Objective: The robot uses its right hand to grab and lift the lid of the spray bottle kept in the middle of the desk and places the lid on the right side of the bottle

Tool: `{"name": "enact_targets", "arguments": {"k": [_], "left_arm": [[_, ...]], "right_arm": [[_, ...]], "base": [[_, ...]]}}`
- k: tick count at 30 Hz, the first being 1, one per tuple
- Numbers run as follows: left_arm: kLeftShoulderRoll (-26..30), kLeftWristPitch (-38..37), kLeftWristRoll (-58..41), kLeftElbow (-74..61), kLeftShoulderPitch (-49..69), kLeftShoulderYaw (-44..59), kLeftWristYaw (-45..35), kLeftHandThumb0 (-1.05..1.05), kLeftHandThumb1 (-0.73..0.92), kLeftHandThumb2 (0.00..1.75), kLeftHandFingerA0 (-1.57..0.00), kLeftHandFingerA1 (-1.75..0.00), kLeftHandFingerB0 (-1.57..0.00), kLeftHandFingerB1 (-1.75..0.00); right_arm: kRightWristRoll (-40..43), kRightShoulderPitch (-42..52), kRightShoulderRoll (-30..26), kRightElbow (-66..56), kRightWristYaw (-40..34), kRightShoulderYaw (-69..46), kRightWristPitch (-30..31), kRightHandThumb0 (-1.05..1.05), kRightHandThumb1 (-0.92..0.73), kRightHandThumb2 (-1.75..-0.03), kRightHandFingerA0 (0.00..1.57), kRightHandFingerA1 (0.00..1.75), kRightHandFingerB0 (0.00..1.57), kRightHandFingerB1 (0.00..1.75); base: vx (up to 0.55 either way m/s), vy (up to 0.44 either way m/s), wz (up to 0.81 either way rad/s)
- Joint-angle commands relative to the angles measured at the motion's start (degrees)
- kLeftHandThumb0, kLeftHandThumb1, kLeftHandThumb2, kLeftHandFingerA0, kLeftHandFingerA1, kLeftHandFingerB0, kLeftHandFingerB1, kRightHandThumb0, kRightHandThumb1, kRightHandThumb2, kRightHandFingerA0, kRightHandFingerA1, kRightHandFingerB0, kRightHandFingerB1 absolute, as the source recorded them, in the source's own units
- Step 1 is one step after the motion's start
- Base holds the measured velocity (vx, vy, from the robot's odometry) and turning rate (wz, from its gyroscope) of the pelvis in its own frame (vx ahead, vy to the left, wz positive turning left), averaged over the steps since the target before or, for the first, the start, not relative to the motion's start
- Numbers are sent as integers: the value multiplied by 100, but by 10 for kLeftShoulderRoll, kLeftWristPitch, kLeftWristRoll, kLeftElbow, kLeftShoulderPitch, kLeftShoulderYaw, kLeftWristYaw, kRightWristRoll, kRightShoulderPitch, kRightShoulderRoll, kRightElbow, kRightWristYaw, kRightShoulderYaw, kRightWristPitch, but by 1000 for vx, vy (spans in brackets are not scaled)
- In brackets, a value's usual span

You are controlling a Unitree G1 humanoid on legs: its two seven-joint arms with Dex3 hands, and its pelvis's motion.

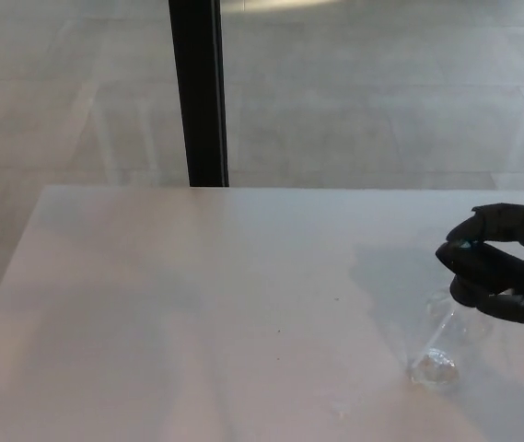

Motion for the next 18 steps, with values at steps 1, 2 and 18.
{"name": "enact_targets", "arguments": {"k": [1, 2, 18], "left_arm": [[11, -22, -8, 0, 11, -2, -9, -105, 48, 75, -65, -120, -44, -108], [12, -22, -8, 1, 11, -2, -10, -105, 48, 75, -65, -120, -44, -108], [11, -24, -7, 0, 10, -3, -6, -105, 47, 74, -66, -118, -41, -107]], "right_arm": [[-127, 21, 40, 14, -107, 3, -12, -38, -71, -65, 92, 150, 58, 46], [-132, 22, 42, 17, -112, 2, -16, -38, -71, -65, 92, 150, 58, 46], [-152, 41, 77, 55, -182, -52, -110, -33, -64, -62, 89, 173, 90, 64]], "base": [[0, 0, 0], [0, 0, 0], [0, 0, 0]]}}
